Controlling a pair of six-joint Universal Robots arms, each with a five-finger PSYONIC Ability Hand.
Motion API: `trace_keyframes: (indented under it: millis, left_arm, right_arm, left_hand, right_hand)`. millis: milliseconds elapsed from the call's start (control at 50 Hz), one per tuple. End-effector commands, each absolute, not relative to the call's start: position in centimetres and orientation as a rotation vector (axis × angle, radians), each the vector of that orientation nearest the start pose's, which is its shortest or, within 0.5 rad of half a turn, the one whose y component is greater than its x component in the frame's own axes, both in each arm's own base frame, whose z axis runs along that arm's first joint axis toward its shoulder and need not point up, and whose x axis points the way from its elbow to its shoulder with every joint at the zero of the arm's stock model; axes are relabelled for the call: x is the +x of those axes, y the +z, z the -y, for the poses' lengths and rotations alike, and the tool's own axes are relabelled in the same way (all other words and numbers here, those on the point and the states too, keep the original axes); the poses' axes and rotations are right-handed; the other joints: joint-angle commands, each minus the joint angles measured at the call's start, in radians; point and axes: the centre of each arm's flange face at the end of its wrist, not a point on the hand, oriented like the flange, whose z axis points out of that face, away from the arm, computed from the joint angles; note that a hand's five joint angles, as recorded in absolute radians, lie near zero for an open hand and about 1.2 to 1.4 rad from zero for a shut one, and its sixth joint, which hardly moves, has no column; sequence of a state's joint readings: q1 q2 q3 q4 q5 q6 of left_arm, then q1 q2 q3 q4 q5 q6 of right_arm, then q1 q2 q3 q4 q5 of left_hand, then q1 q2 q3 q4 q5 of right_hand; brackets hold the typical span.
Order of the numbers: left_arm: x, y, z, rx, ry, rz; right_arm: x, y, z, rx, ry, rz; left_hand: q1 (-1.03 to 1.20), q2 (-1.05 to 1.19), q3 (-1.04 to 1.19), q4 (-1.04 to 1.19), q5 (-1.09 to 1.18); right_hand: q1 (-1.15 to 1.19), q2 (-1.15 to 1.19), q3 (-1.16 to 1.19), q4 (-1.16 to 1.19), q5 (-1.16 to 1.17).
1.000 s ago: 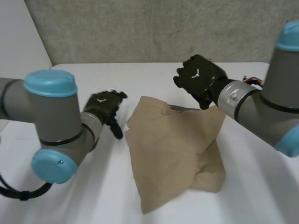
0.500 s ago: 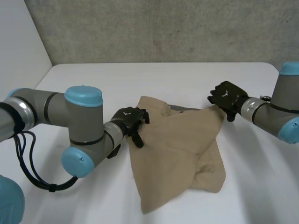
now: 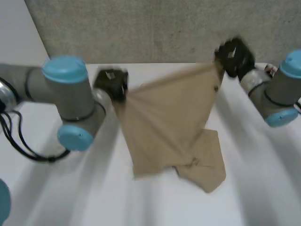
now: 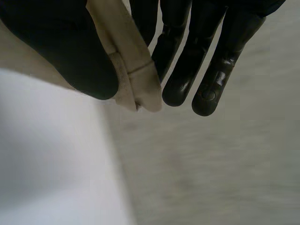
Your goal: Fold the shorts.
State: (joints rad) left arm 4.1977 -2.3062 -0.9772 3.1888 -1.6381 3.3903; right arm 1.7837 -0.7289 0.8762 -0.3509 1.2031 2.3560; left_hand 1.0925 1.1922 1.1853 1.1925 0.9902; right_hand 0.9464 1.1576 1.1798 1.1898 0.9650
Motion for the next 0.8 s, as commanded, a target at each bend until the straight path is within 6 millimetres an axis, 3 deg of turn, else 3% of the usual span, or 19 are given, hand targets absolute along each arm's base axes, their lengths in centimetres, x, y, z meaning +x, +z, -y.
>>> trace_keyframes:
  millis: [20,40,60,120,200,280,340,360,400,440,480,500,580,640,800]
  left_arm:
    - [-31.4,35.4,37.4,0.457,-2.684,-1.438]
    - [-31.1,36.9,37.3,0.402,-2.723,-1.353]
    - [-30.5,39.8,36.8,0.296,-2.793,-1.195]
    - [-29.7,44.1,34.6,0.163,-2.899,-0.978]
    - [-29.3,44.1,32.9,0.184,-2.904,-1.001]
    - [-28.5,43.0,31.2,0.226,-2.879,-1.075]
    - [-28.1,40.0,30.5,0.288,-2.822,-1.198]
    - [-28.1,37.2,30.1,0.352,-2.762,-1.302]
    - [-28.0,34.3,29.9,0.412,-2.699,-1.399]
    - [-27.9,32.0,29.7,0.450,-2.651,-1.481]
    - [-27.9,30.9,29.5,0.465,-2.637,-1.526]
    - [-28.2,29.6,29.5,0.485,-2.627,-1.586]
    - [-30.2,24.4,29.3,0.593,-2.574,-1.855]
    - [-31.0,22.8,29.2,0.613,-2.555,-2.021]
    - [-32.1,20.3,28.5,0.563,-2.485,-2.524]
  right_arm:
    - [26.5,34.7,43.7,-0.728,-3.132,-1.201]
    - [26.7,35.7,43.3,-0.690,-3.161,-1.149]
    - [27.3,37.6,42.1,-0.643,-3.190,-1.059]
    - [28.6,39.8,39.9,-0.623,-3.185,-0.975]
    - [29.4,40.7,38.0,-0.635,-3.154,-0.954]
    - [29.5,40.0,37.0,-0.688,-3.096,-1.036]
    - [29.6,38.2,36.6,-0.766,-3.020,-1.152]
    - [29.7,36.7,36.5,-0.821,-2.965,-1.232]
    - [29.7,34.3,36.1,-0.915,-2.851,-1.379]
    - [30.4,33.3,35.2,-0.981,-2.777,-1.415]
    - [31.0,33.4,34.4,-1.014,-2.747,-1.398]
    - [31.3,34.0,33.6,-1.029,-2.733,-1.367]
    - [31.3,36.2,31.4,-1.058,-2.721,-1.278]
    - [30.9,36.3,30.4,-1.083,-2.693,-1.299]
    - [30.7,34.8,28.7,-1.142,-2.601,-1.372]
  left_hand:
    - [0.304,0.204,0.211,0.204,0.231]
    - [0.304,0.204,0.211,0.204,0.231]
    - [0.304,0.204,0.211,0.204,0.231]
    - [0.304,0.204,0.211,0.204,0.231]
    - [0.304,0.204,0.211,0.204,0.231]
    - [0.304,0.204,0.211,0.204,0.231]
    - [0.304,0.204,0.211,0.204,0.231]
    - [0.304,0.204,0.211,0.204,0.231]
    - [0.304,0.204,0.211,0.204,0.231]
    - [0.229,0.129,0.136,0.129,0.156]
    - [-0.236,-0.336,-0.329,-0.336,-0.309]
    - [-0.646,-0.746,-0.739,-0.746,-0.718]
    - [-0.741,-0.840,-0.833,-0.841,-0.813]
    - [-0.861,-0.961,-0.954,-0.961,-0.933]
    - [-0.891,-0.990,-0.984,-0.991,-0.963]
  right_hand:
    - [0.450,0.239,0.217,0.206,0.257]
    - [0.450,0.239,0.217,0.206,0.257]
    - [0.450,0.239,0.217,0.206,0.257]
    - [0.450,0.239,0.217,0.206,0.257]
    - [0.450,0.239,0.217,0.206,0.257]
    - [0.450,0.239,0.217,0.206,0.257]
    - [0.450,0.239,0.217,0.206,0.257]
    - [0.450,0.239,0.217,0.206,0.257]
    - [0.450,0.239,0.217,0.206,0.257]
    - [0.450,0.239,0.217,0.206,0.257]
    - [0.450,0.239,0.217,0.206,0.257]
    - [0.450,0.239,0.217,0.206,0.257]
    - [0.450,0.239,0.217,0.206,0.257]
    - [0.450,0.239,0.217,0.206,0.257]
    - [0.450,0.239,0.217,0.206,0.257]
